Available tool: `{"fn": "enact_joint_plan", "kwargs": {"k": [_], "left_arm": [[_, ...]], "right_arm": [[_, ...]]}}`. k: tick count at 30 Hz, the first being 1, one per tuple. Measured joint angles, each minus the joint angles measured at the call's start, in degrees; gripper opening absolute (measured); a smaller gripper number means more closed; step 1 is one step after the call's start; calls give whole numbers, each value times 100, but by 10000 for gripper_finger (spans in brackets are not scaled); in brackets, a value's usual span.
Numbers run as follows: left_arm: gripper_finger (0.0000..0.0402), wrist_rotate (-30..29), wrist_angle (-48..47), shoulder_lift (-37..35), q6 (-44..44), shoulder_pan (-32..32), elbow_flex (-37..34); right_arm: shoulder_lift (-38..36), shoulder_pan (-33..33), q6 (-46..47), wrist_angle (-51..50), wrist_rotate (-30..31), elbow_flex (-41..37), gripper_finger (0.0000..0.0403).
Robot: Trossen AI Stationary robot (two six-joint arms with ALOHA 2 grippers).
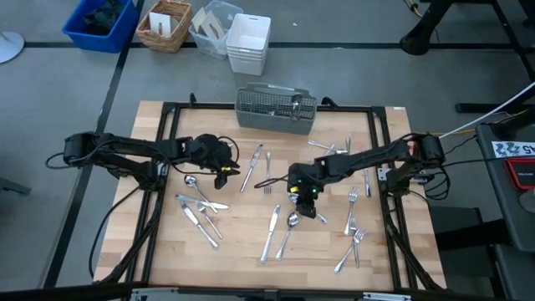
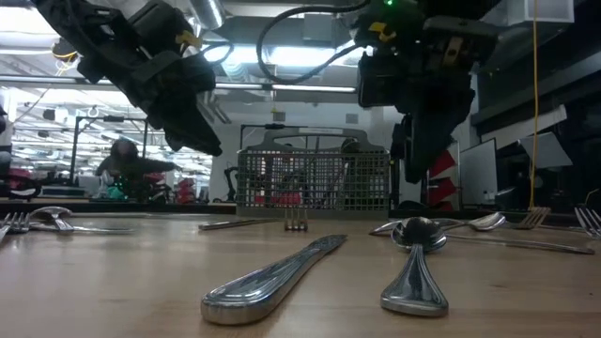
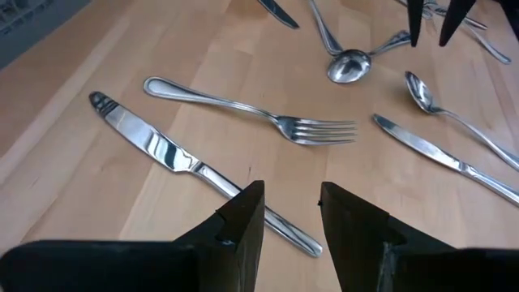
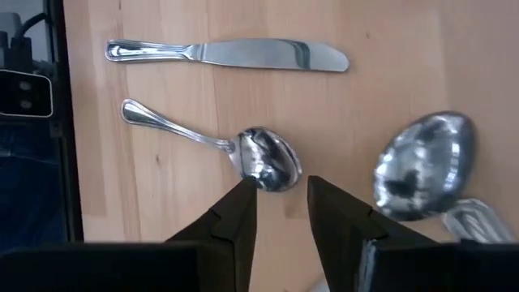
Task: Sort silverware
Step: Put the spoon into the gray silverware organizer
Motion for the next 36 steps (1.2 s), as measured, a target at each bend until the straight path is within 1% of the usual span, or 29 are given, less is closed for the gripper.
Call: {"fn": "enact_joint_plan", "kwargs": {"k": [7, 9, 14, 19, 24, 28, 36], "left_arm": [[115, -17, -4, 0, -1, -184, 0], [115, -18, -8, 0, -10, -238, 0], [115, -21, -11, 0, -20, -368, 0], [115, -24, -11, 0, -20, -439, 0], [115, -35, -14, 2, -7, -437, 0], [115, -39, -13, 4, -4, -437, -4], [115, -37, -17, 7, -16, -437, -4]], "right_arm": [[0, 105, 148, 528, 105, -301, 115], [0, 99, 299, 611, 113, -367, 115], [0, 98, 361, 659, 348, -497, 115], [0, 98, 504, 1019, 352, -622, 115], [80, 136, 507, 1079, 297, -630, 115], [251, 289, 512, 1231, 192, -630, 115], [487, 514, 511, 1544, 203, -628, 115]]}}
